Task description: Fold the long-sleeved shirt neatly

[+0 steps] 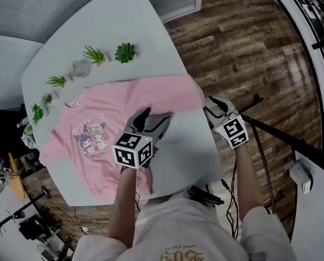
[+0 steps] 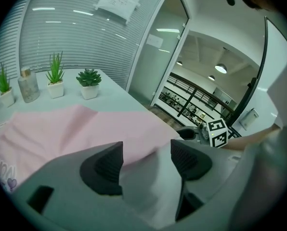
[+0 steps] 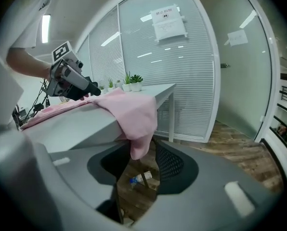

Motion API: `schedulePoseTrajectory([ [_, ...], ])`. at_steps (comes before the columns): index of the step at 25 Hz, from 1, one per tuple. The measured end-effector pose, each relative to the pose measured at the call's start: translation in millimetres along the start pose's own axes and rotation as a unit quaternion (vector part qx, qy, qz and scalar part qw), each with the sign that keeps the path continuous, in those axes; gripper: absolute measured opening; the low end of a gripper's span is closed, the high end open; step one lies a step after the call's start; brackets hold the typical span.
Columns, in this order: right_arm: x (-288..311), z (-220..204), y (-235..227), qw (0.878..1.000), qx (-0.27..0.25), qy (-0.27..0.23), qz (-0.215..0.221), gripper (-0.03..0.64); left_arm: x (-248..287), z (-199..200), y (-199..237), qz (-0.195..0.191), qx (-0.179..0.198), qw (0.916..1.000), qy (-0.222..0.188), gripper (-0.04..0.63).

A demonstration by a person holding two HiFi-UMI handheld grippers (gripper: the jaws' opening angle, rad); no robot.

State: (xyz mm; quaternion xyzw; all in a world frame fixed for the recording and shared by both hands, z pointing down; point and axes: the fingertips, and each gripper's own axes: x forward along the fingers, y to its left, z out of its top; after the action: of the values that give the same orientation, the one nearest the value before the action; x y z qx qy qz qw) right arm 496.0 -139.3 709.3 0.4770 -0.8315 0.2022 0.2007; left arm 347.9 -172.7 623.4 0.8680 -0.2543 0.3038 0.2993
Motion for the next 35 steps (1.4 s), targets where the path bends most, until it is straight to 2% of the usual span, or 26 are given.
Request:
schedulePoseTrajectory([
  [5, 7, 10, 0, 1.000, -0.013, -0.012, -0.008, 0.114, -1, 4, 8, 0.013, -0.003, 0.9999, -0.010, 0.301],
  [8, 8, 13, 0, 1.000, -0.012, -0.015, -0.015, 0.041, -1, 2, 15, 0.020, -0.011, 0.9997, -0.010, 0.304],
  [14, 3, 14, -2, 0.999, -0.002, -0.001, -0.033, 0.031, 0, -2, 19, 0.025, -0.025, 0.9994, -0.006, 0.301],
  [21, -22, 36, -8, 0.995, 0.054, -0.040, -0.068, 0.025, -11, 0, 24, 0.042, -0.029, 0.9986, -0.012, 0.302],
  [29, -45, 67, -5, 0.993, 0.038, -0.056, -0.095, 0.025, -32, 1, 32, 0.063, -0.037, 0.9971, -0.020, 0.302],
  [35, -55, 96, 3, 0.992, 0.017, -0.069, -0.104, 0.025, -52, 7, 40, 0.080, -0.048, 0.9948, -0.041, 0.302],
])
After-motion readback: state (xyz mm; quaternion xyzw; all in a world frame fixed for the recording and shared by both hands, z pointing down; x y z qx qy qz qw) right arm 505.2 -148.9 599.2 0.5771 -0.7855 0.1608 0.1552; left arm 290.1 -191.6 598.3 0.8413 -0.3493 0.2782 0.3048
